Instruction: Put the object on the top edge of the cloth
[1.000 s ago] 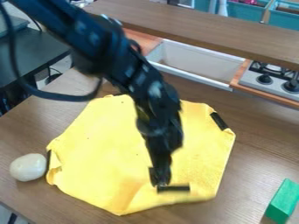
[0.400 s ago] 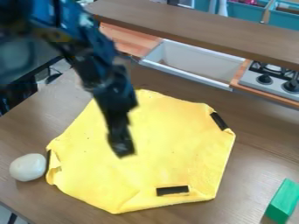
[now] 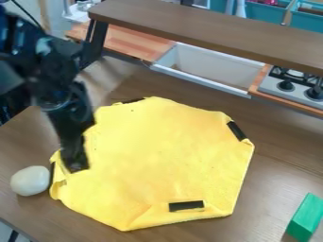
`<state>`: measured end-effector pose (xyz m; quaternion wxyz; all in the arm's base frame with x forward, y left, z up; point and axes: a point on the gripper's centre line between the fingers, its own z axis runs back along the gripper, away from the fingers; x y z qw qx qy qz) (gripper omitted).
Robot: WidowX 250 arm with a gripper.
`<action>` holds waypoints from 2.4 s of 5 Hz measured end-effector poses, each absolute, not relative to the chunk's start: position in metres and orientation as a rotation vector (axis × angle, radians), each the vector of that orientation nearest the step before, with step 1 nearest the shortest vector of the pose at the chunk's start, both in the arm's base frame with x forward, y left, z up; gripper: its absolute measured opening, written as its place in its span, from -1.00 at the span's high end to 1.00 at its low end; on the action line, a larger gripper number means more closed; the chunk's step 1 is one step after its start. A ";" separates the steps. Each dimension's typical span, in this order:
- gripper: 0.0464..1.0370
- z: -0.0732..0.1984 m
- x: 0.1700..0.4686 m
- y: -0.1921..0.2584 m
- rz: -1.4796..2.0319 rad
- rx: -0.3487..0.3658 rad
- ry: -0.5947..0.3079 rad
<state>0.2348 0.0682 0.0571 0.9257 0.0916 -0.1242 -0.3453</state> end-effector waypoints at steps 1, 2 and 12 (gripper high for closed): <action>-0.92 0.056 0.222 0.099 -0.717 0.189 -0.245; -0.92 0.050 0.208 0.119 -0.754 0.160 -0.234; -0.55 -0.020 0.208 0.137 -0.871 0.073 -0.119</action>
